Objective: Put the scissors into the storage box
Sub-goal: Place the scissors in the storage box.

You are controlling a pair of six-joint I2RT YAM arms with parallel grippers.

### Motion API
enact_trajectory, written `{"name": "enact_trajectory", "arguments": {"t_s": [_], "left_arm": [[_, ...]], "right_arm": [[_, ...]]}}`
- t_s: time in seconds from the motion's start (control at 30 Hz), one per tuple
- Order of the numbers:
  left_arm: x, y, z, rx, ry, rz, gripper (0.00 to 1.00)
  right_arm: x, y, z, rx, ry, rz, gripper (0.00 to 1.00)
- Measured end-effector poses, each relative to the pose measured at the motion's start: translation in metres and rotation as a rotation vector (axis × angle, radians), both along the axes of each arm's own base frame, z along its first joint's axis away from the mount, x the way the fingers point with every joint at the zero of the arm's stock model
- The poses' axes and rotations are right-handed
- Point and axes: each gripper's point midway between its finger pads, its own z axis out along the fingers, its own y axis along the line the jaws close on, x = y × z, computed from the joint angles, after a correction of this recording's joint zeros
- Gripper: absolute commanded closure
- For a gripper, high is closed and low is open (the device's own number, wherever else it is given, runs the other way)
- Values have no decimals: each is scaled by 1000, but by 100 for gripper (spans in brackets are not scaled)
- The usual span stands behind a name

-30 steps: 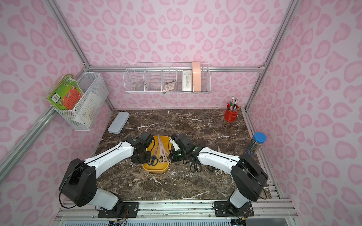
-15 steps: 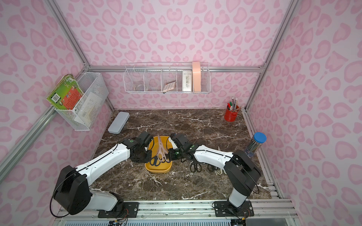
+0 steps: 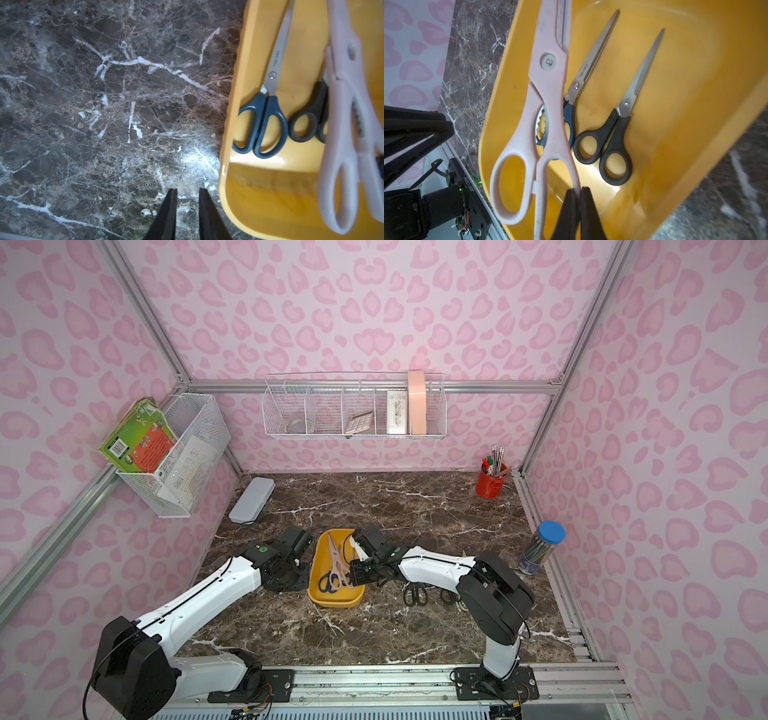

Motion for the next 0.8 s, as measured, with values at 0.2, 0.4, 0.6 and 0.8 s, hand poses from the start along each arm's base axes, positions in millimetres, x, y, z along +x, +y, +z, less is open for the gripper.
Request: {"name": "enact_trajectory", "arguments": {"t_s": [0.2, 0.4, 0.6, 0.8], "left_arm": [[-2, 5, -5, 6, 0, 16, 75], [-2, 6, -11, 15, 12, 18, 75], [-6, 8, -14, 20, 21, 19, 75], [-4, 7, -9, 10, 1, 12, 74]], "right_arm": [[-1, 10, -11, -23, 32, 23, 89], [3, 20, -11, -14, 34, 41, 70], [0, 35, 2, 37, 49, 93, 78], [-4, 20, 44, 161, 53, 101, 77]]}}
